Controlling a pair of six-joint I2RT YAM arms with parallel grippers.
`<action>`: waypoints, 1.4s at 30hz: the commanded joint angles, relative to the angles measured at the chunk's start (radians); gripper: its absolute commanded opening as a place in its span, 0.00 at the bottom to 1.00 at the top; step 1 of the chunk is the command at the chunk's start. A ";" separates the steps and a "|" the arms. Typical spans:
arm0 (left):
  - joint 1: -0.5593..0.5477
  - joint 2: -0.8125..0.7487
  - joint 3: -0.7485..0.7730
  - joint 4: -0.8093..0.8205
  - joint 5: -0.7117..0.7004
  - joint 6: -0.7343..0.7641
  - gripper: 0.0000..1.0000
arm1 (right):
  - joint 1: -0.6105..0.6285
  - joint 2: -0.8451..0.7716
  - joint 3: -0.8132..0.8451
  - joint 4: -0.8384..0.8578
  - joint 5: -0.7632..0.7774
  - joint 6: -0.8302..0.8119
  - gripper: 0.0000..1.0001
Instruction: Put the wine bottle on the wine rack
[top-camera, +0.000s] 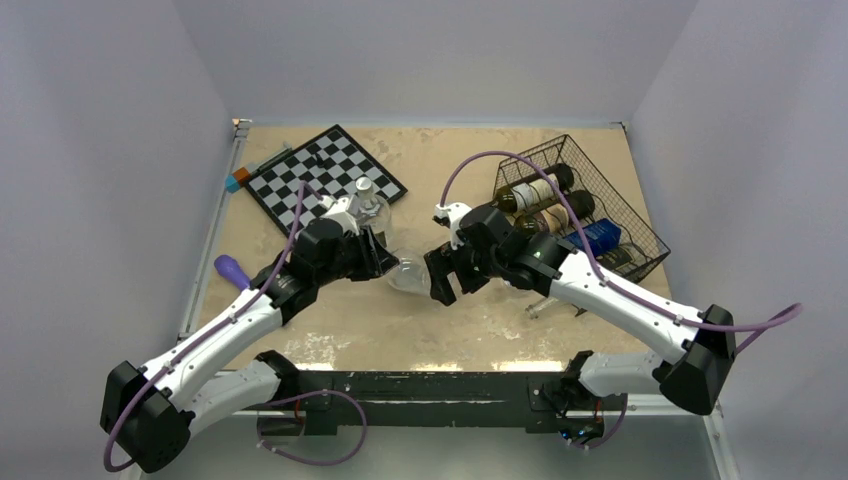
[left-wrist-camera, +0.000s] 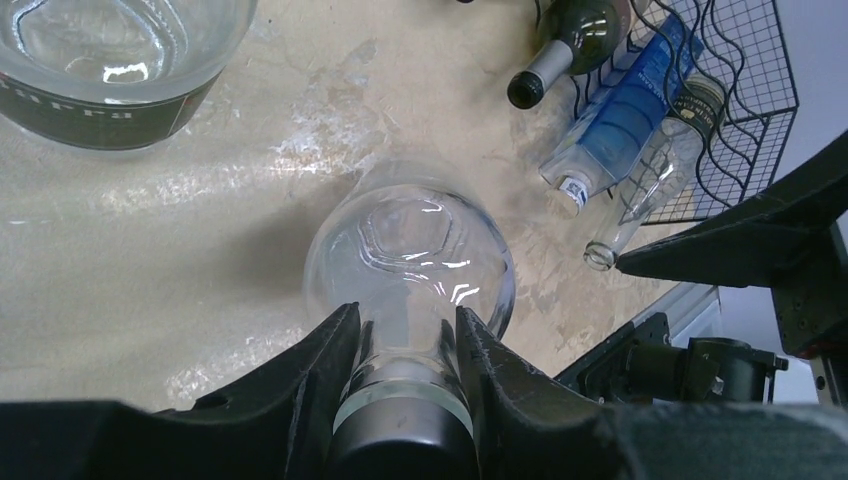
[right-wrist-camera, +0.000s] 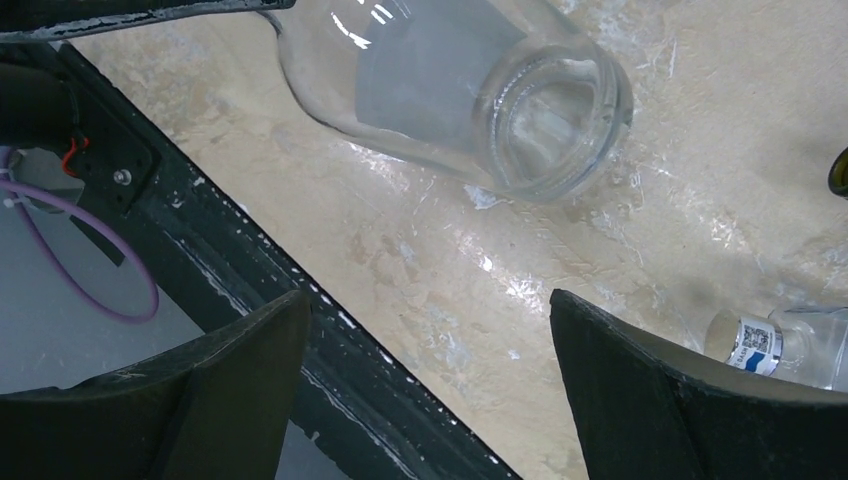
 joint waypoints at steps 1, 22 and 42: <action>-0.020 -0.026 -0.057 0.206 -0.018 0.023 0.00 | -0.001 0.044 -0.002 0.045 -0.029 -0.014 0.91; -0.143 0.045 -0.109 0.025 0.064 0.310 0.00 | -0.002 0.238 -0.038 0.059 0.068 0.050 0.82; -0.209 0.260 -0.003 -0.093 0.037 0.345 0.00 | -0.010 0.021 -0.166 0.162 0.280 0.152 0.81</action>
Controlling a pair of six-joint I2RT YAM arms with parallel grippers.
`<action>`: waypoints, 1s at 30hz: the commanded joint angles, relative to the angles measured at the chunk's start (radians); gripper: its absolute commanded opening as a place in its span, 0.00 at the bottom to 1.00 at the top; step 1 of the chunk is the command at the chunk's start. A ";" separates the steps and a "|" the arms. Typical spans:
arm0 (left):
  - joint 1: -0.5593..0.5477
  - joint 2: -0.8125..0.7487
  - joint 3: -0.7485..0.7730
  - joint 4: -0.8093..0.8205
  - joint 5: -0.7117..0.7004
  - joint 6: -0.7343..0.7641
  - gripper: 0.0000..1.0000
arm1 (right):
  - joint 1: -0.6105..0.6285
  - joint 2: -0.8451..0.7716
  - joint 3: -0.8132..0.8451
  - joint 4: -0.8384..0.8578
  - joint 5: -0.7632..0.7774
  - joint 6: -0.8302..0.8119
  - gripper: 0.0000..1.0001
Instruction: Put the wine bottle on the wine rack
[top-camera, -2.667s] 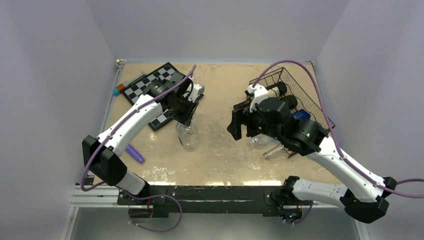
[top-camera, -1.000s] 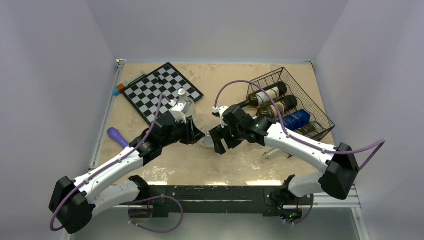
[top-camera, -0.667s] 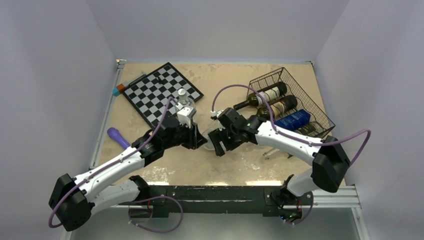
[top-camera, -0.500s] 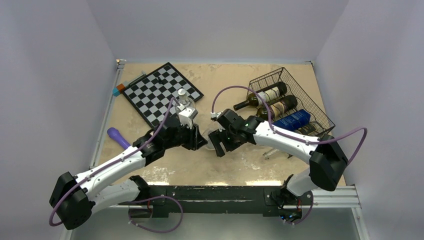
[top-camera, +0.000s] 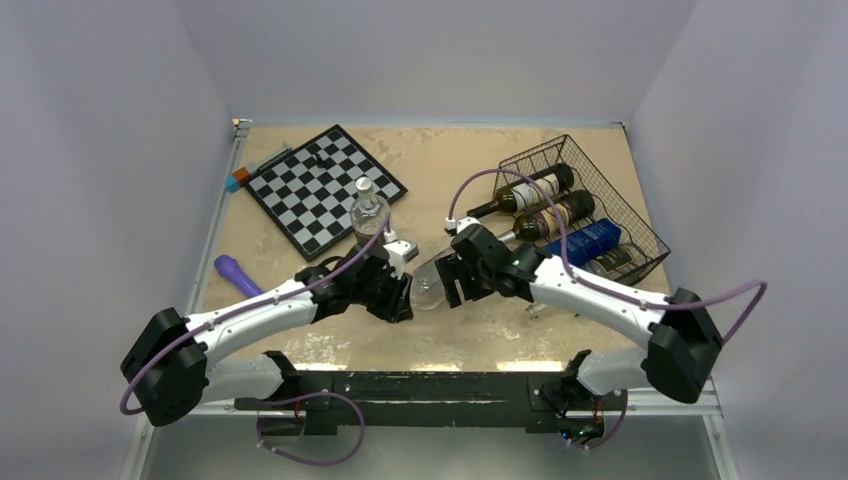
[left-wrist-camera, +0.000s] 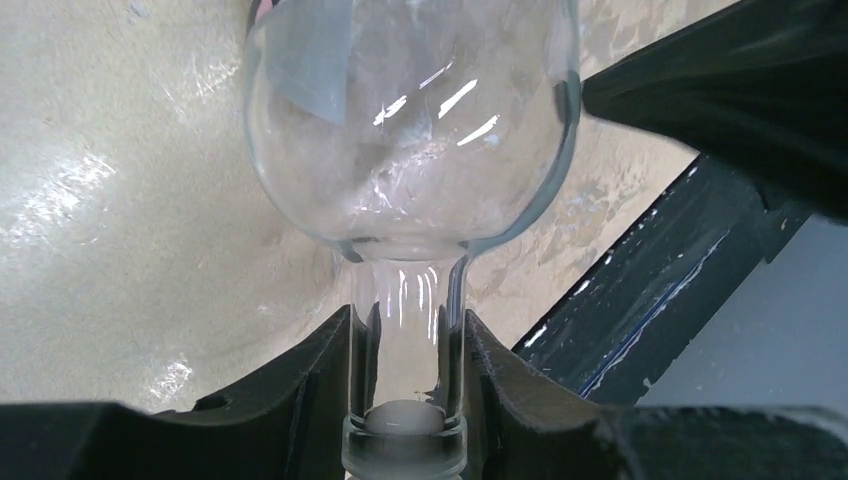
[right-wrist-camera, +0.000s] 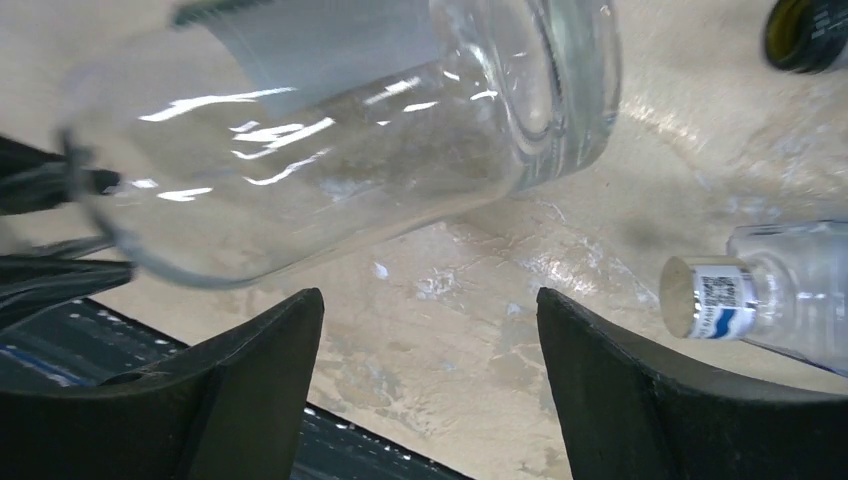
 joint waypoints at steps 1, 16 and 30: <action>-0.002 0.088 0.046 -0.040 -0.051 0.019 0.00 | -0.003 -0.139 -0.005 0.087 0.076 0.024 0.82; -0.151 0.221 0.013 0.144 -0.306 0.038 0.00 | -0.003 -0.301 -0.015 0.054 0.118 0.022 0.84; -0.153 0.326 0.060 0.174 -0.362 0.067 0.40 | -0.003 -0.342 -0.022 0.024 0.128 0.026 0.84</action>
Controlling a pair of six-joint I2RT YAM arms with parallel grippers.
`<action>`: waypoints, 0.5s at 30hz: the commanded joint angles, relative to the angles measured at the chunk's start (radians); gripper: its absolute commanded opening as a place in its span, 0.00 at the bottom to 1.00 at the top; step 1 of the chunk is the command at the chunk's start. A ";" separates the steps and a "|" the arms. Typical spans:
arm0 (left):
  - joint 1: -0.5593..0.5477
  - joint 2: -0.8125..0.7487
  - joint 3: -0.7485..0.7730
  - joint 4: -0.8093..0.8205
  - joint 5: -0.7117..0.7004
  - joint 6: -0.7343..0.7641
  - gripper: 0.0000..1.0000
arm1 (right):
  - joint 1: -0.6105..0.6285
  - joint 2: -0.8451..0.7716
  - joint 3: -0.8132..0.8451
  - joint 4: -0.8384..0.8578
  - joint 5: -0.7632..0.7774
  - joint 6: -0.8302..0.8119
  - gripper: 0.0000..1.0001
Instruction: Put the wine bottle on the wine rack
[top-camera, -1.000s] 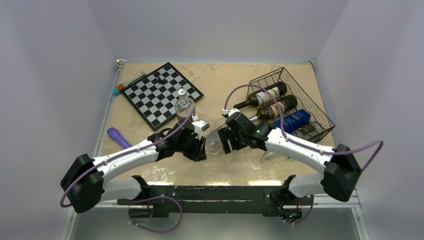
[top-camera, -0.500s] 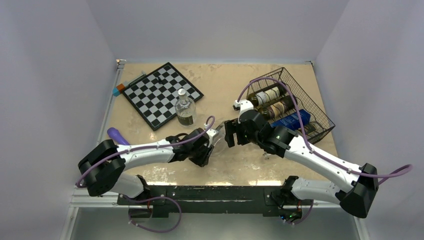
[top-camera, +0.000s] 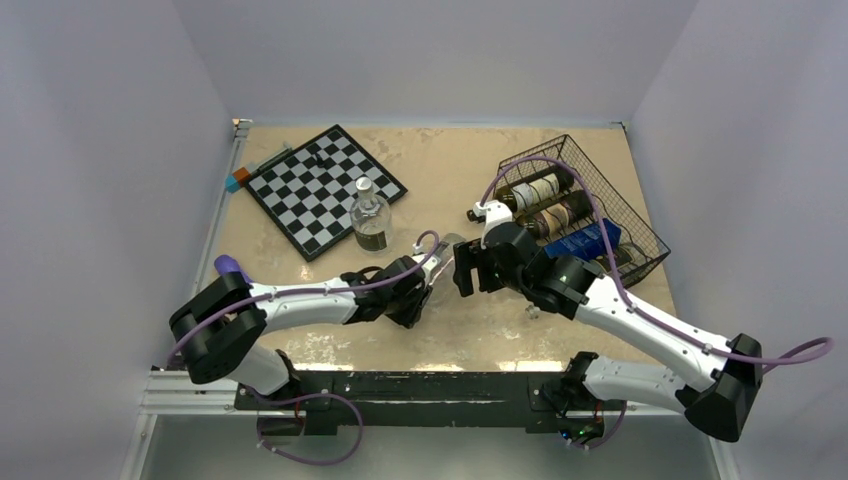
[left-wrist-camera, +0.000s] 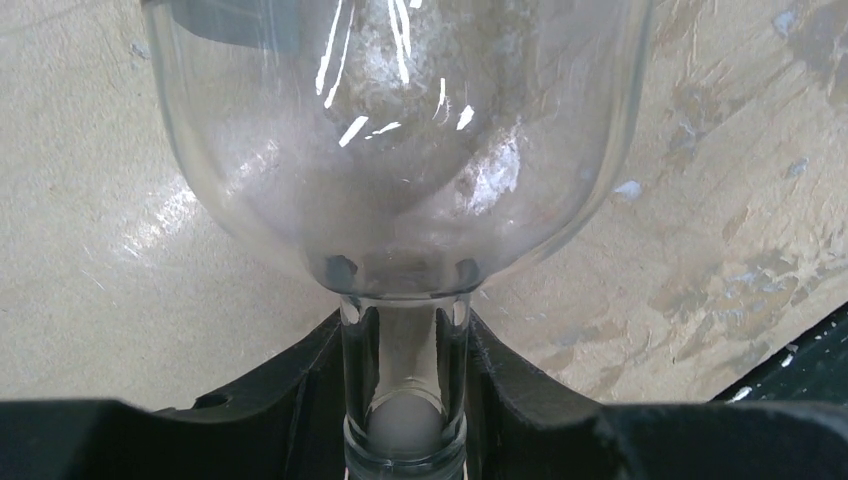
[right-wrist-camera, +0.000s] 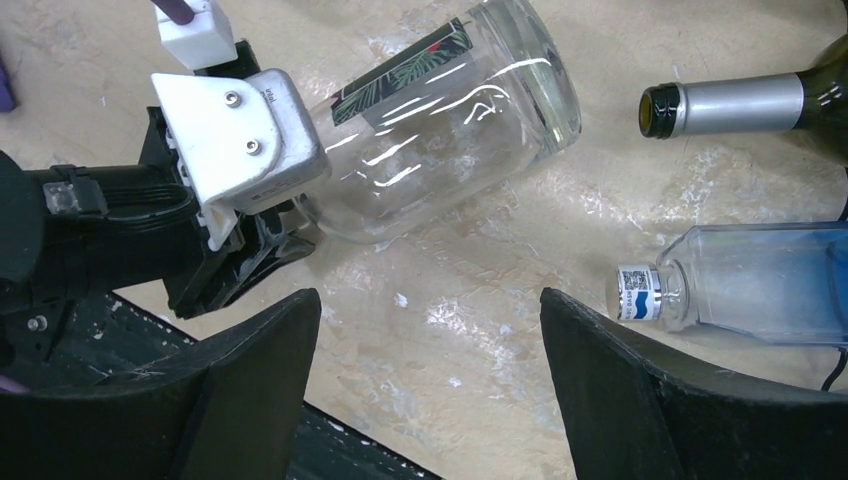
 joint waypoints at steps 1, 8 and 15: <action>0.004 0.035 0.026 0.049 -0.084 0.032 0.43 | -0.003 -0.037 -0.005 -0.007 0.042 0.018 0.84; 0.004 0.062 0.040 0.056 -0.124 0.046 0.51 | -0.003 -0.061 -0.013 -0.020 0.054 0.021 0.85; 0.004 0.111 0.065 0.059 -0.149 0.062 0.48 | -0.003 -0.072 -0.018 -0.027 0.057 0.029 0.85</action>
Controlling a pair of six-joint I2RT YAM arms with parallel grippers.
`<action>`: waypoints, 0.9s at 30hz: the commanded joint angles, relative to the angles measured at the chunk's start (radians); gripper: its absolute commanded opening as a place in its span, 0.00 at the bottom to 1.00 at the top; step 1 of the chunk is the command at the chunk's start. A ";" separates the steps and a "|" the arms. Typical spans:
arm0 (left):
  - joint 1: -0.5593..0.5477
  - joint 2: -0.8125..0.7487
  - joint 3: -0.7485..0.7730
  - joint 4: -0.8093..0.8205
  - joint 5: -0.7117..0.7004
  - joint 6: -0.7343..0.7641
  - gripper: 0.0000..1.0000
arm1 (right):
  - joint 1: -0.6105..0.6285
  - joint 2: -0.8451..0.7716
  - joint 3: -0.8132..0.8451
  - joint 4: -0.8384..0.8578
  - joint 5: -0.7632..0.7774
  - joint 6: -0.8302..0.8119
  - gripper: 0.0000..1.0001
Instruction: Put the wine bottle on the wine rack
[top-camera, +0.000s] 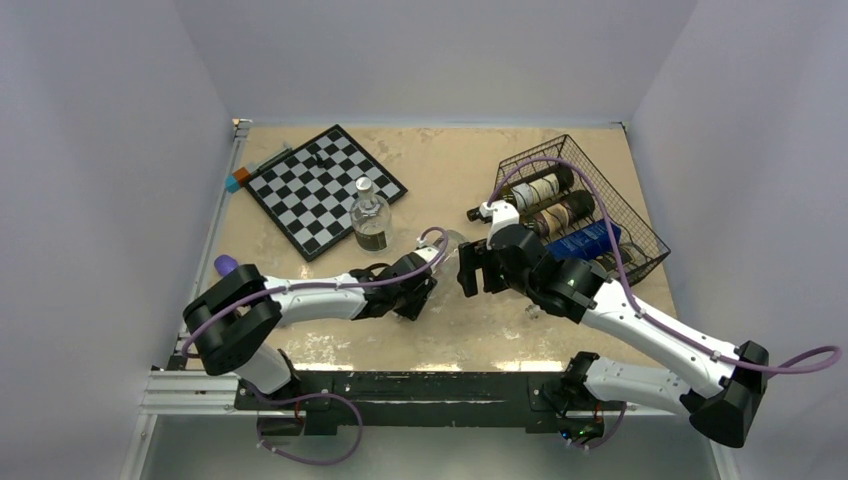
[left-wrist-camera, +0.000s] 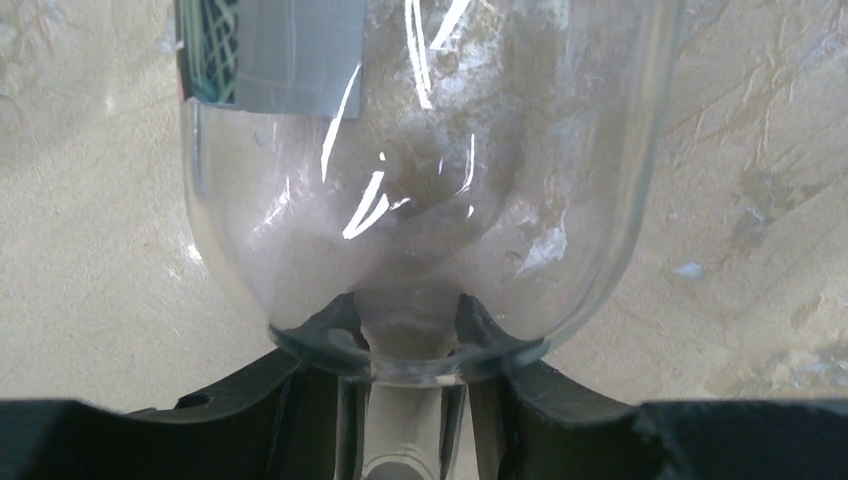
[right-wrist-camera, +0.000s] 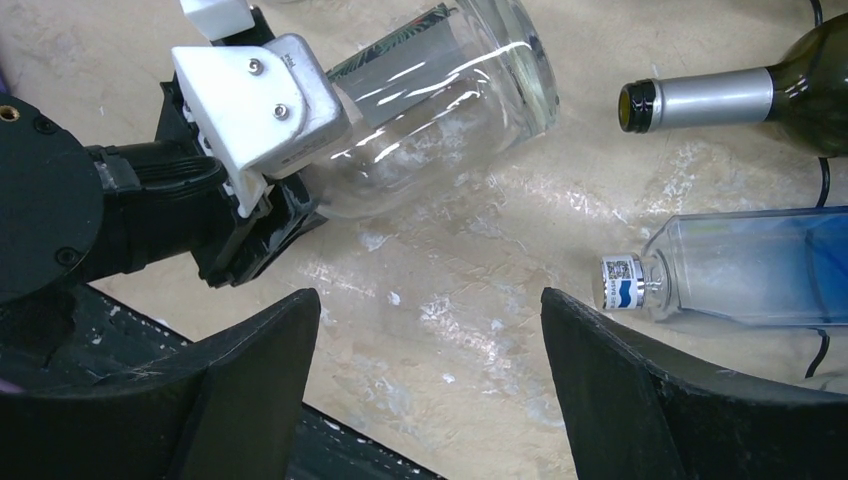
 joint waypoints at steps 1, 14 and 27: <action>0.003 0.047 0.027 0.010 -0.049 0.025 0.46 | -0.003 -0.025 -0.011 -0.010 0.030 0.023 0.85; -0.006 0.057 0.032 0.002 -0.114 0.048 0.00 | -0.002 -0.036 -0.006 -0.034 0.027 0.036 0.85; -0.014 -0.183 0.144 -0.099 -0.155 0.054 0.00 | -0.003 -0.083 0.041 -0.068 0.067 0.044 0.85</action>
